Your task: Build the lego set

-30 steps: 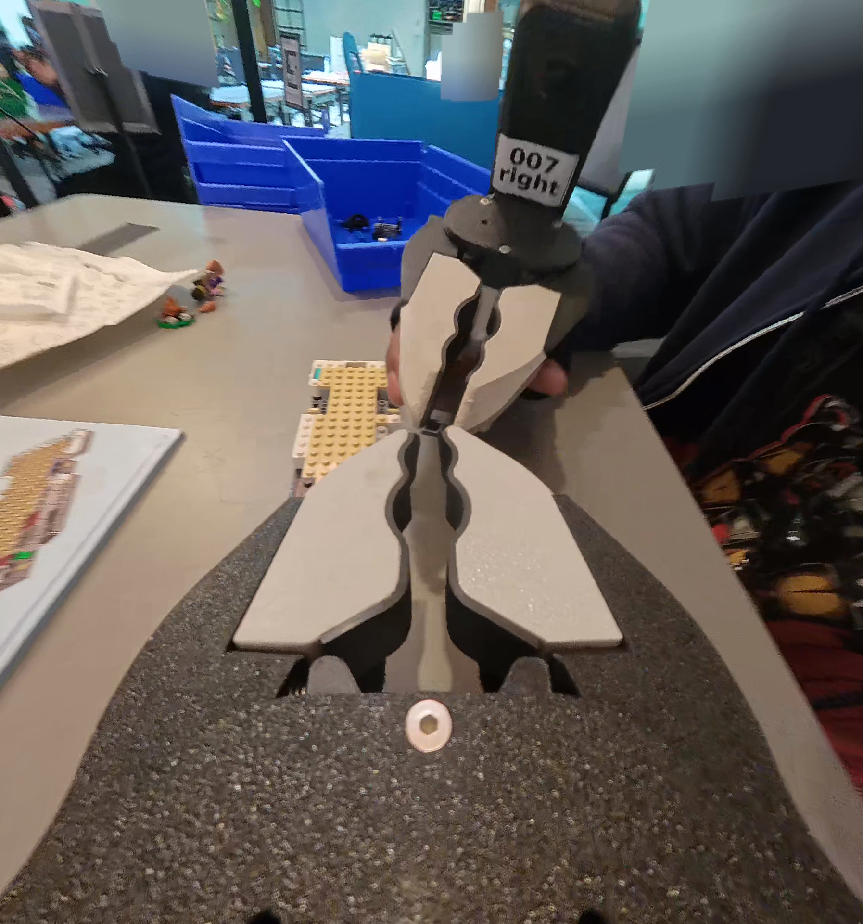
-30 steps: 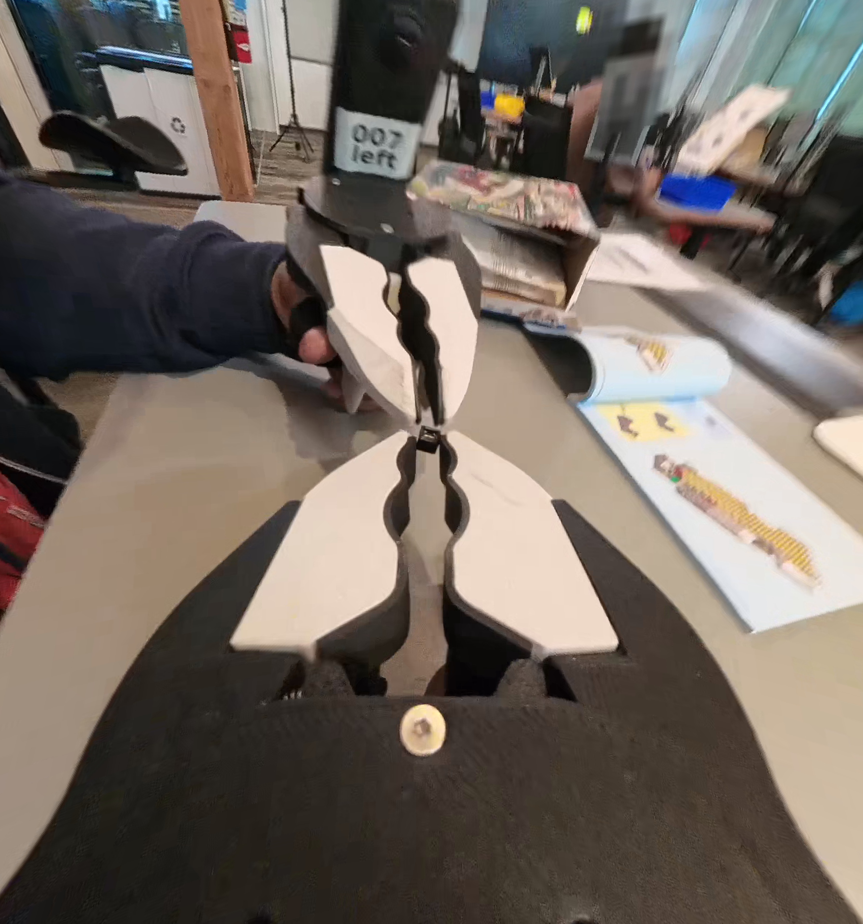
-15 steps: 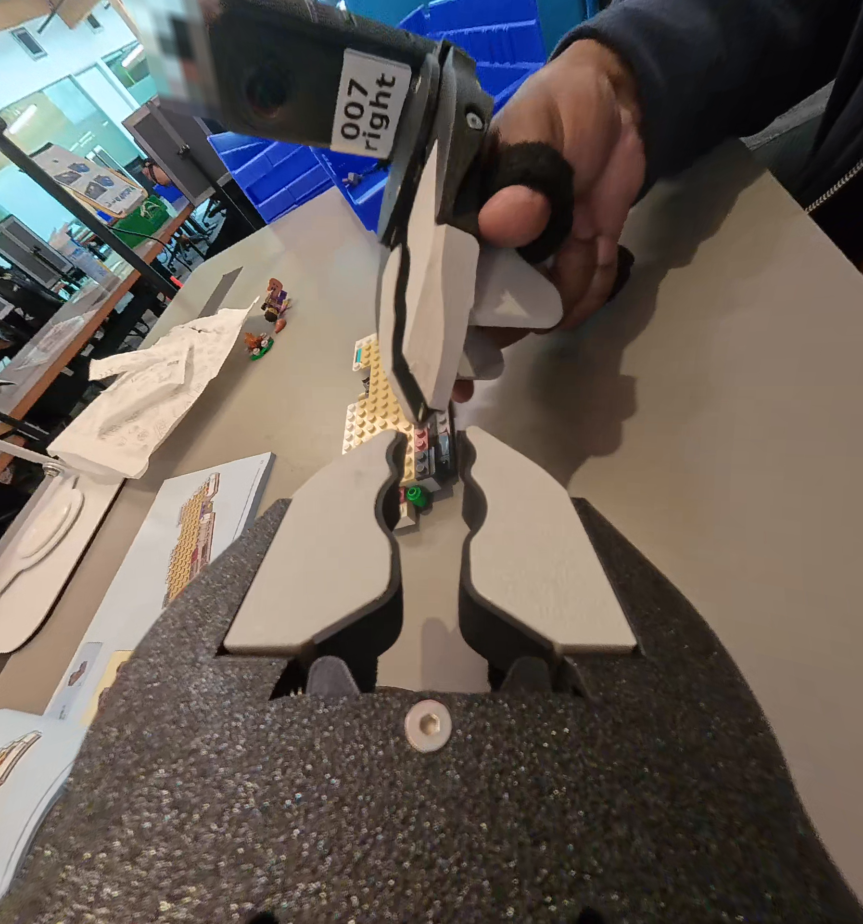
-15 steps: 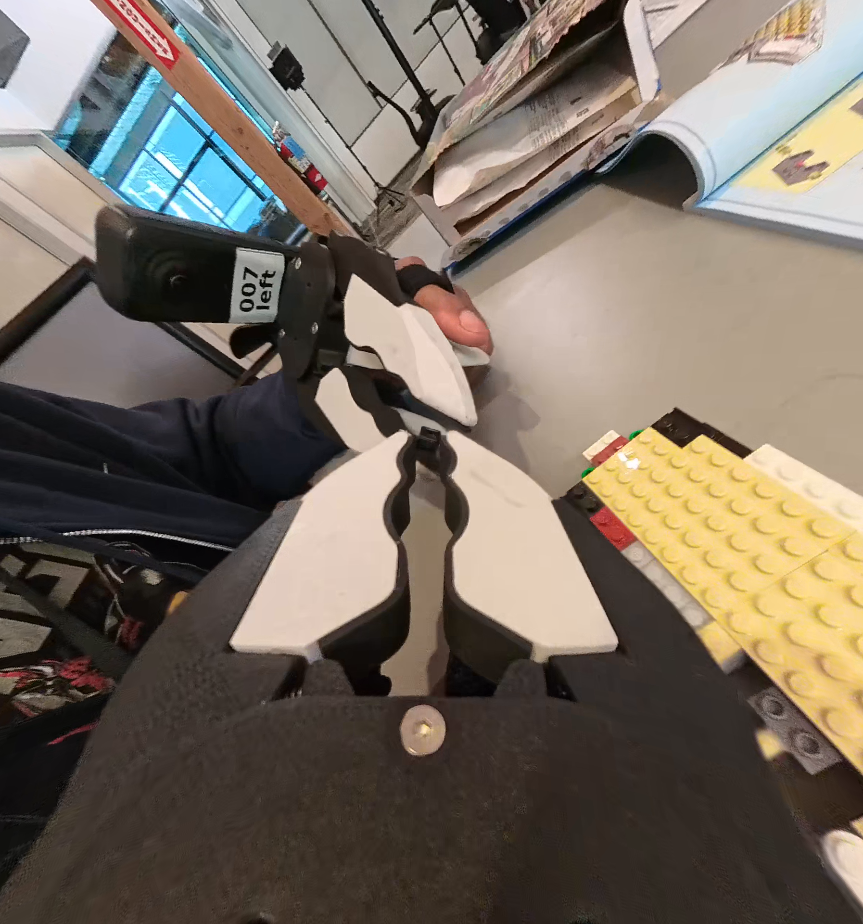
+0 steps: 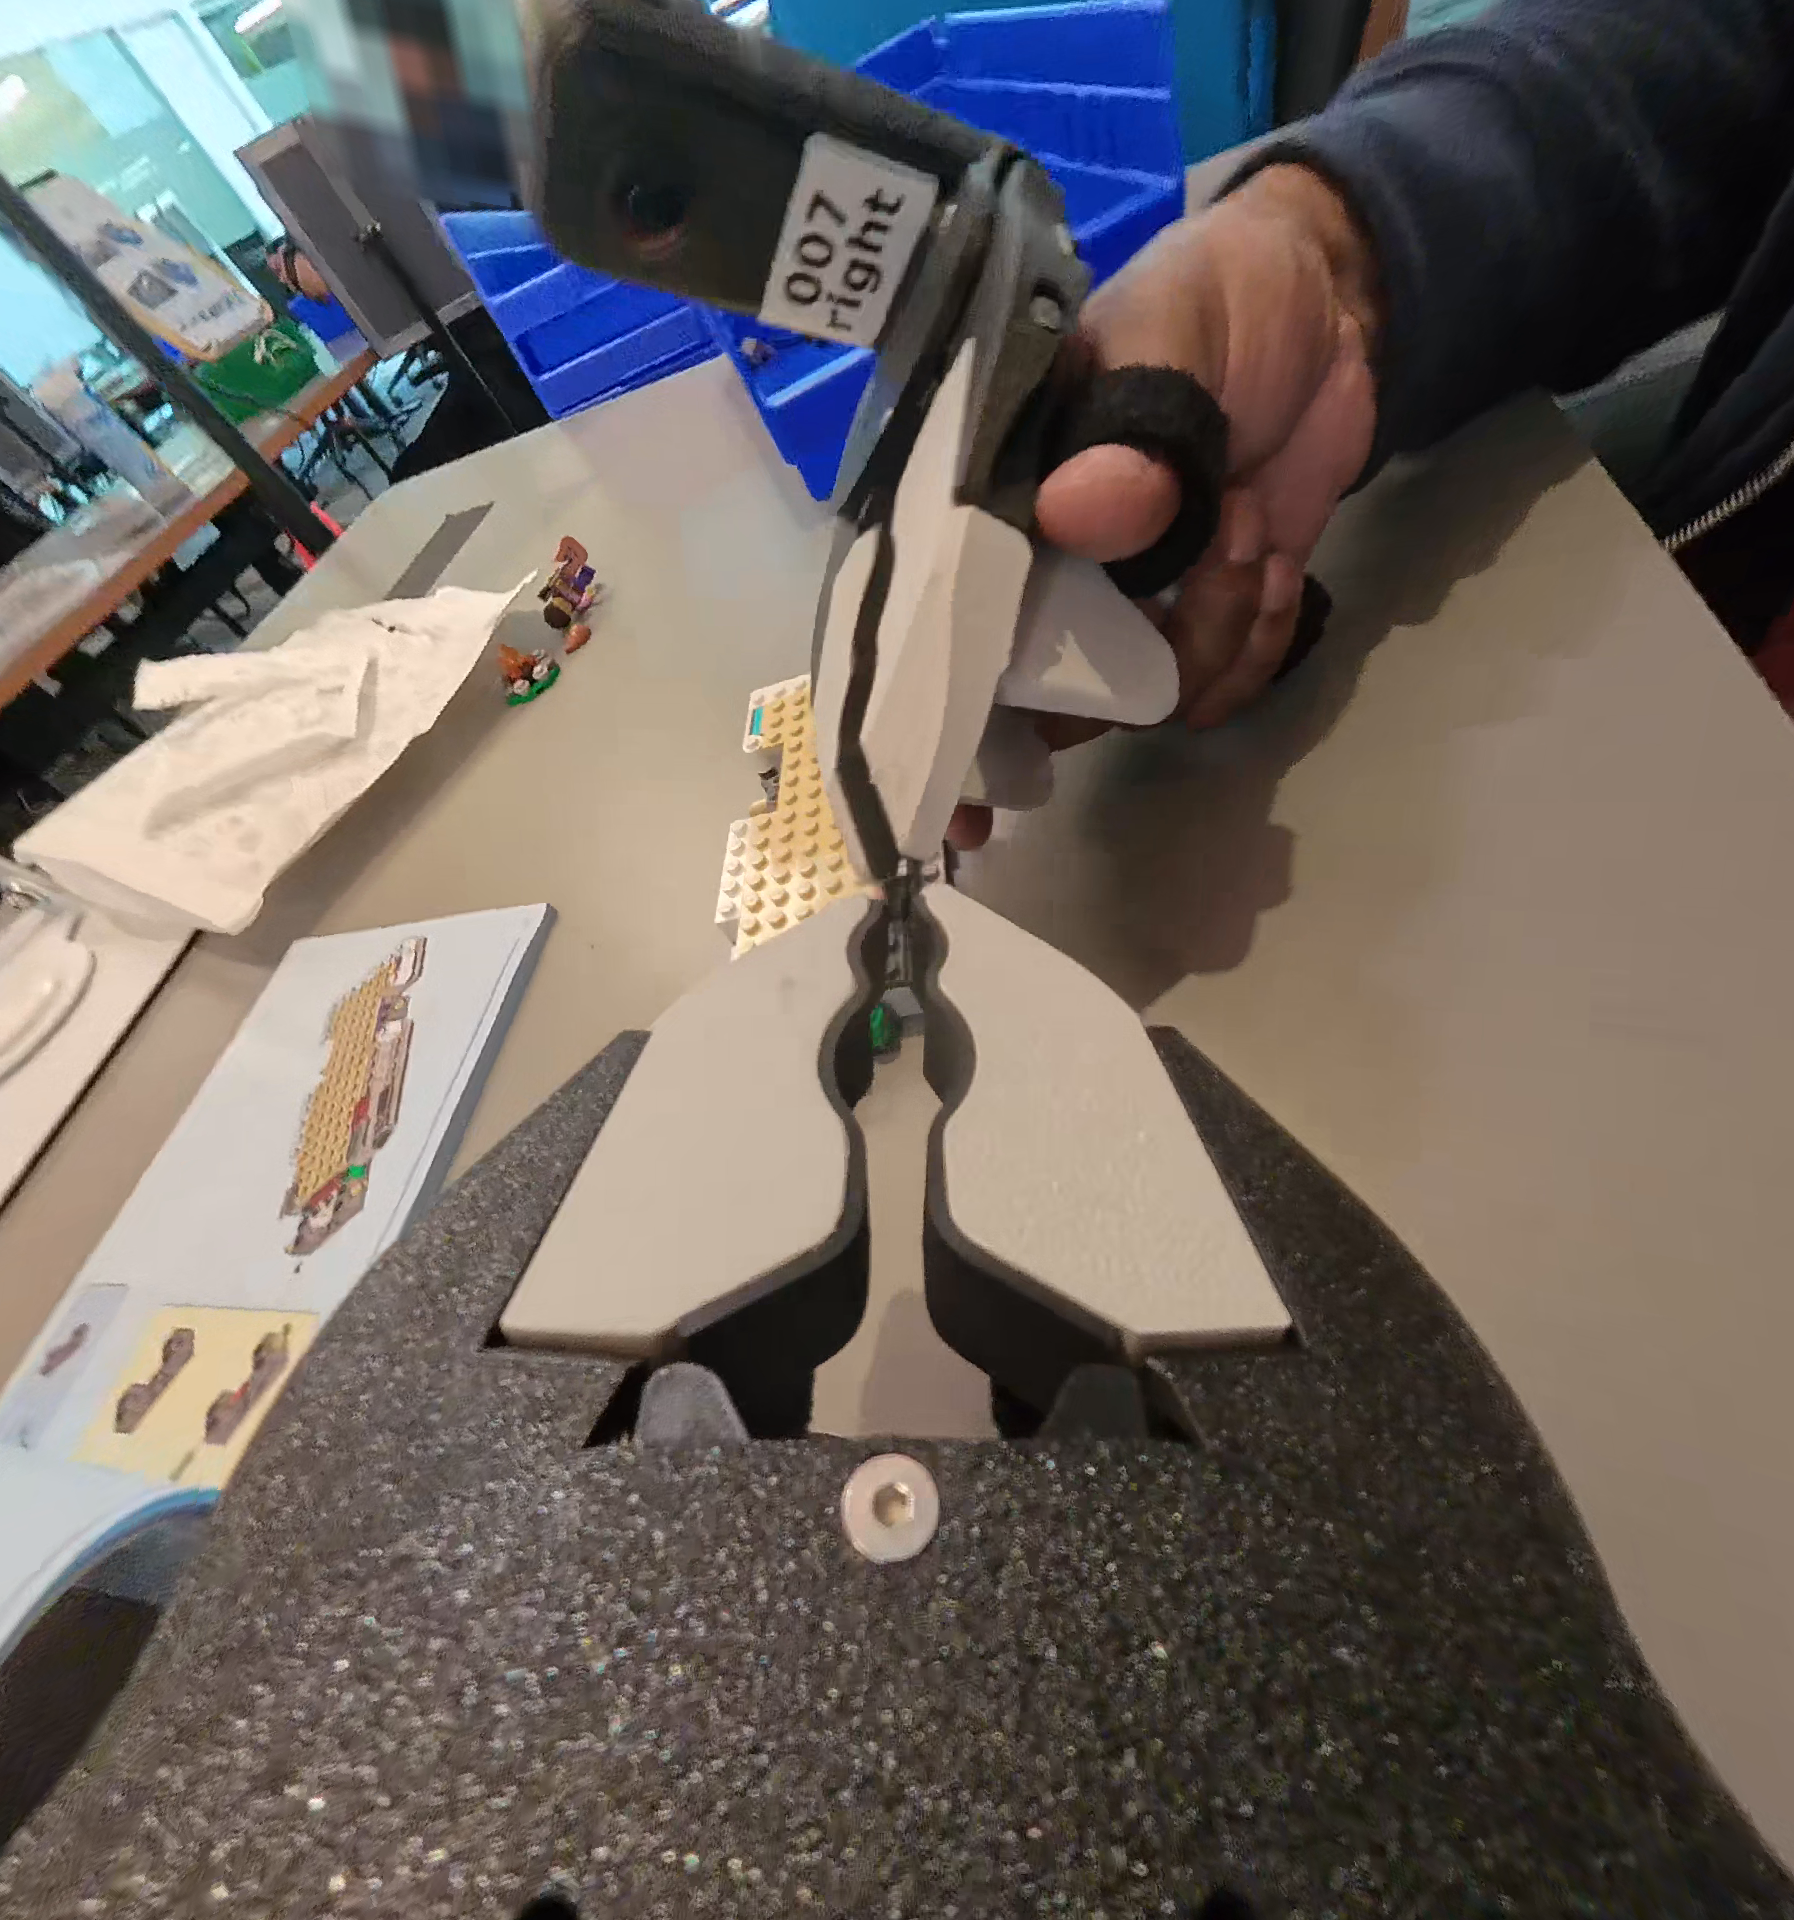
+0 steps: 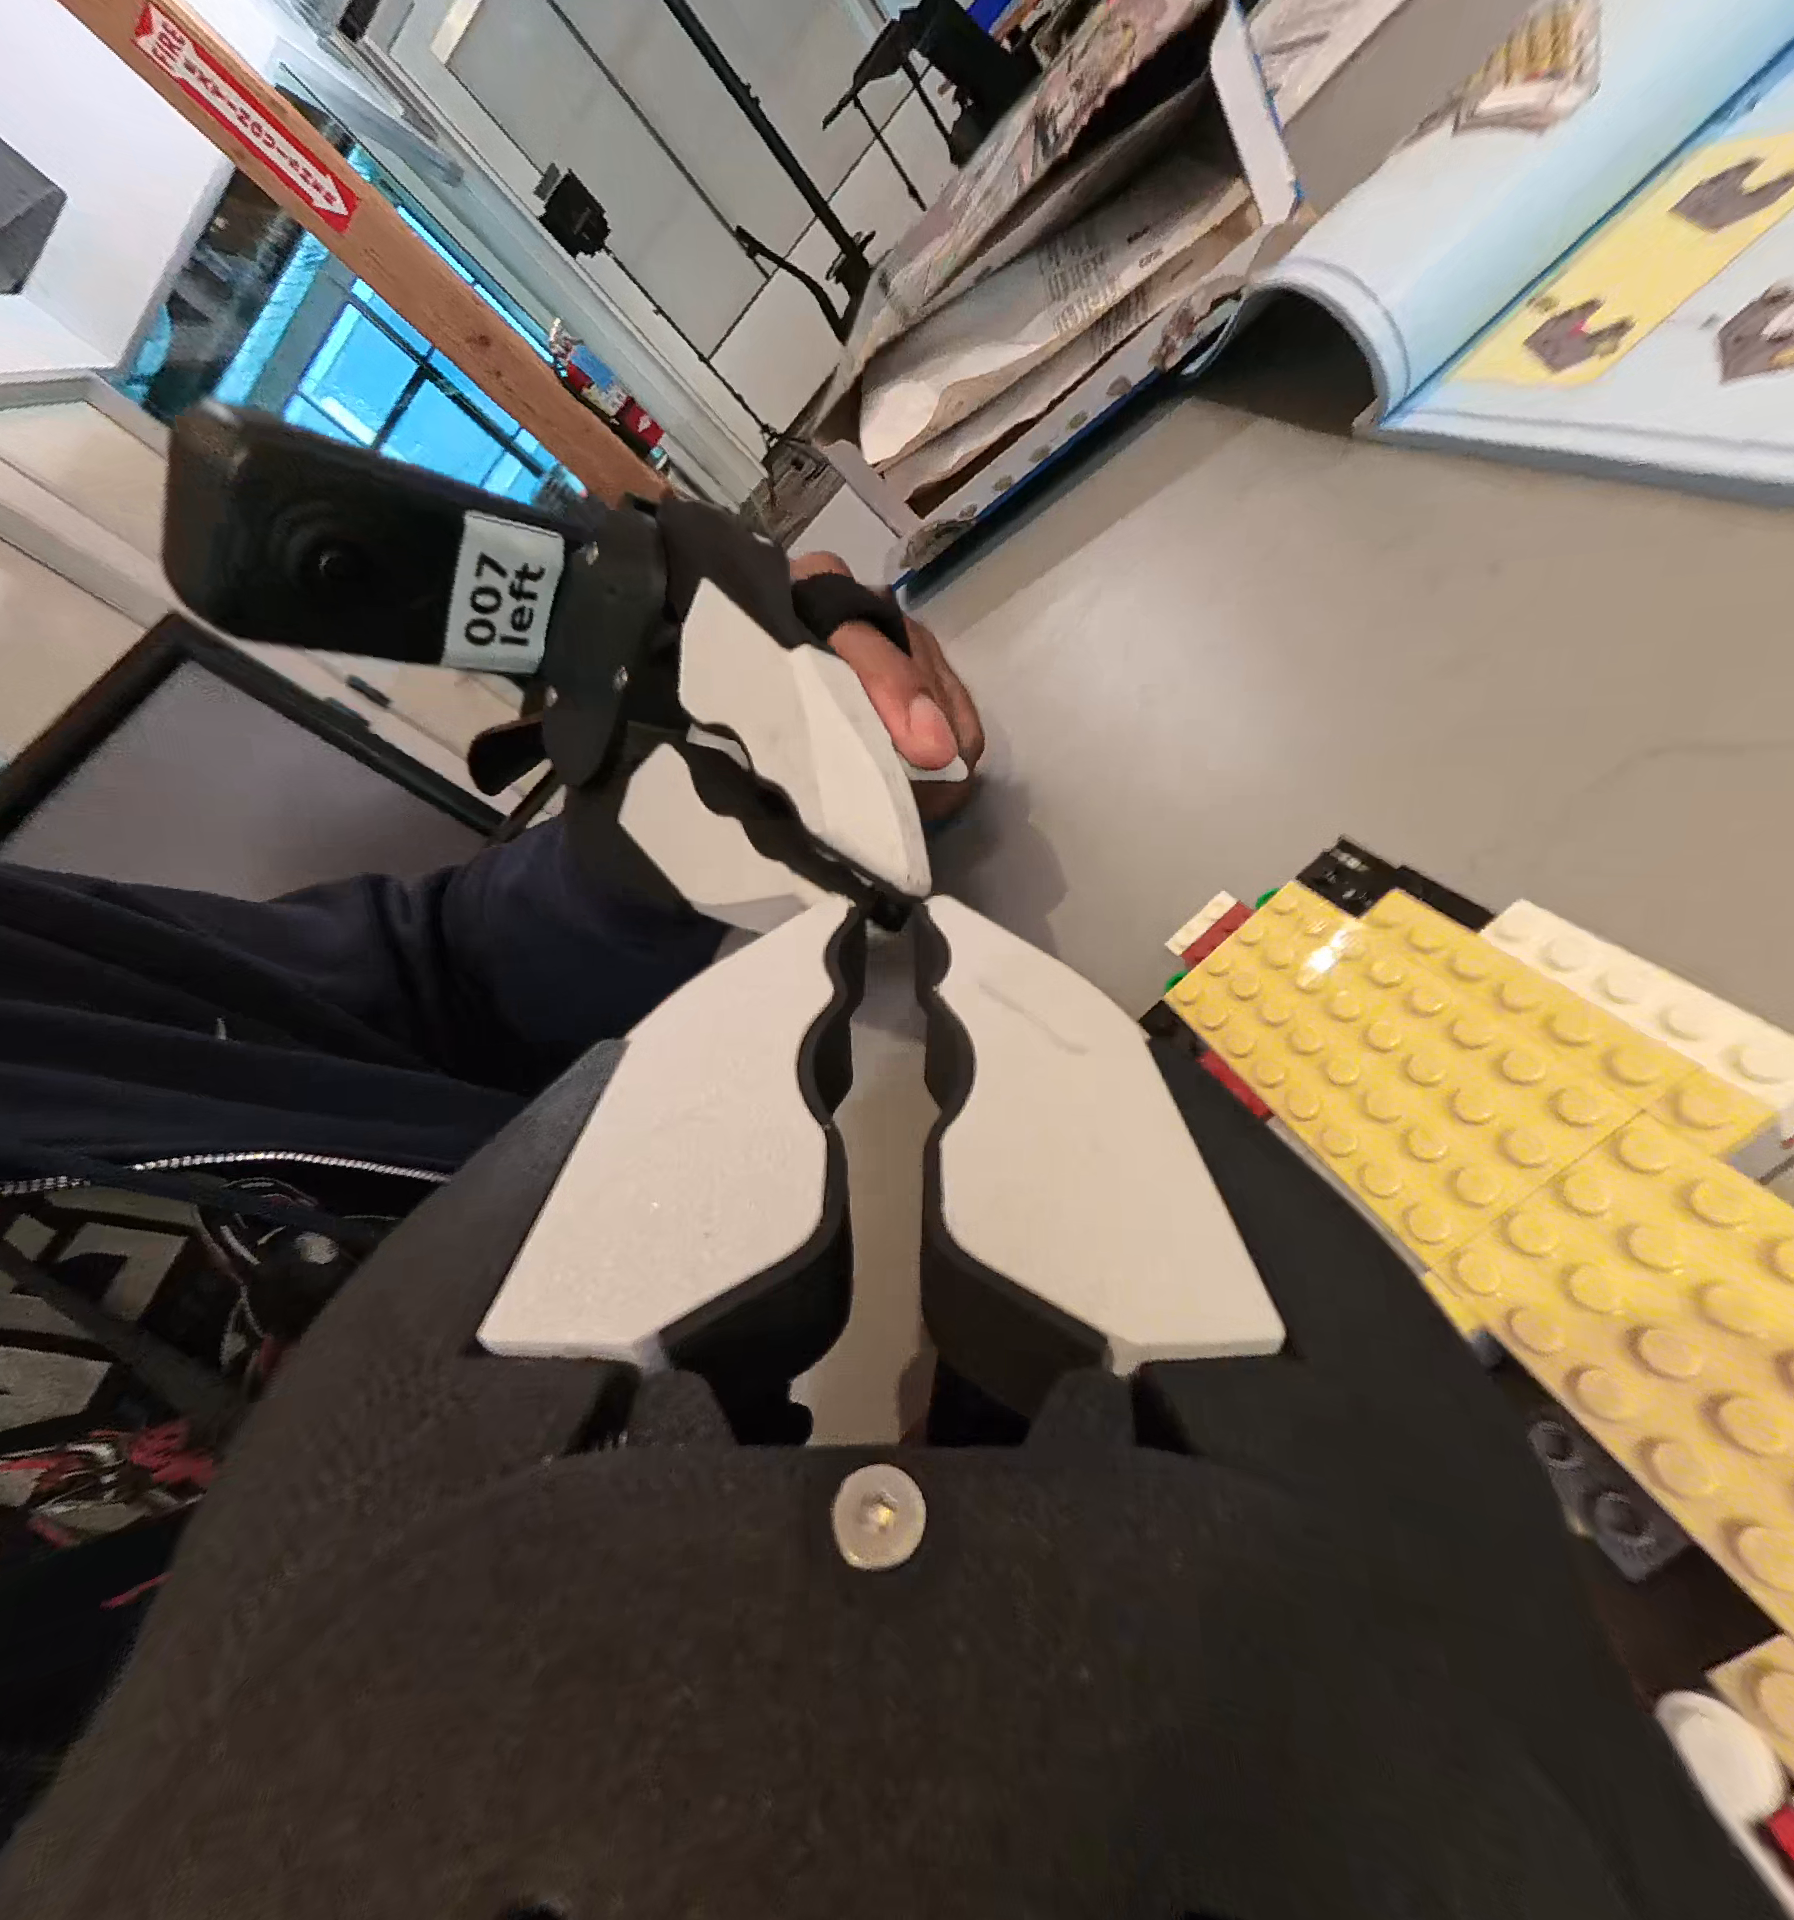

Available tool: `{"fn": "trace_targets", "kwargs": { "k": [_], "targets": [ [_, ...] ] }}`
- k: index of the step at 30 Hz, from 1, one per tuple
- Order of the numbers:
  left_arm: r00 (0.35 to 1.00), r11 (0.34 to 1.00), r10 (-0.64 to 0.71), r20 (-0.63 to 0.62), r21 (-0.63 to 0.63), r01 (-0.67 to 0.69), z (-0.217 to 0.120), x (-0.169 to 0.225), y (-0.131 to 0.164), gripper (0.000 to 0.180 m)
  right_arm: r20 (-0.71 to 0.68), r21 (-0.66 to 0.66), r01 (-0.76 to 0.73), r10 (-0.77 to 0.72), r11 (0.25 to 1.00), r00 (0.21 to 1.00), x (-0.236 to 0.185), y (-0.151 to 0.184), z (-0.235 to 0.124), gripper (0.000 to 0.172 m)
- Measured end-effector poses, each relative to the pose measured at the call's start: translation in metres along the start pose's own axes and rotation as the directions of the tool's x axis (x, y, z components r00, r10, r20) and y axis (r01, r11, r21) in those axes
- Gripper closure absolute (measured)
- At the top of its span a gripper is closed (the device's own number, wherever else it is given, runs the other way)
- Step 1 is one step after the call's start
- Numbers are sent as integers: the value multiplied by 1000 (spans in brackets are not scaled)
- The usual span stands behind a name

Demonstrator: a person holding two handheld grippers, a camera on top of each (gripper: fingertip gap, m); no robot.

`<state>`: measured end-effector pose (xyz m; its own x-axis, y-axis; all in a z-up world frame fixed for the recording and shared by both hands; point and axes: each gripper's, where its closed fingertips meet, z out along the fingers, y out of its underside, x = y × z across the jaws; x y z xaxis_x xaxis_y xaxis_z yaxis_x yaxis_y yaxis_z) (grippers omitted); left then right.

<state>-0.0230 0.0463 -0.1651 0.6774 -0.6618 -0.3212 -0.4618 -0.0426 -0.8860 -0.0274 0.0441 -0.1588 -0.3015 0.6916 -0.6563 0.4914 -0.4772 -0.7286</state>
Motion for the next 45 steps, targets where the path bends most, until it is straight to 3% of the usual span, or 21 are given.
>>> {"fn": "trace_targets", "kwargs": {
  "k": [3,6,8,12,15,18,27,35,45],
  "targets": [
    [988,988,-154,-9,17,155,-4,-11,-1,176,-70,16,129,-128,991,989,5,-10,-5,163],
    [927,925,-369,-75,68,374,-9,-19,-6,177,-154,-7,306,-304,952,940,9,-18,-6,162],
    [843,839,-518,-147,107,534,-12,-25,-10,177,-192,-29,426,-423,904,886,10,-22,-3,161],
    [581,588,-728,-364,103,802,-16,-26,-16,176,-236,-78,614,-613,786,754,12,-27,8,155],
    [471,472,-750,-465,124,873,-22,-30,-25,177,-256,-79,735,-726,674,638,7,-30,13,152],
    [395,396,-755,-524,116,911,-22,-29,-30,176,-284,-38,800,-774,599,566,-1,-35,13,152],
    [193,160,-735,-650,109,981,-20,-38,-39,176,-348,59,857,-794,512,499,-10,-46,4,156],
    [109,73,-704,-702,81,994,-15,-37,-43,176,-371,67,877,-805,475,464,-11,-47,3,159],
    [91,70,-714,-694,58,996,-10,-34,-42,176,-400,51,894,-811,444,426,-11,-48,0,162]
  ]
}}
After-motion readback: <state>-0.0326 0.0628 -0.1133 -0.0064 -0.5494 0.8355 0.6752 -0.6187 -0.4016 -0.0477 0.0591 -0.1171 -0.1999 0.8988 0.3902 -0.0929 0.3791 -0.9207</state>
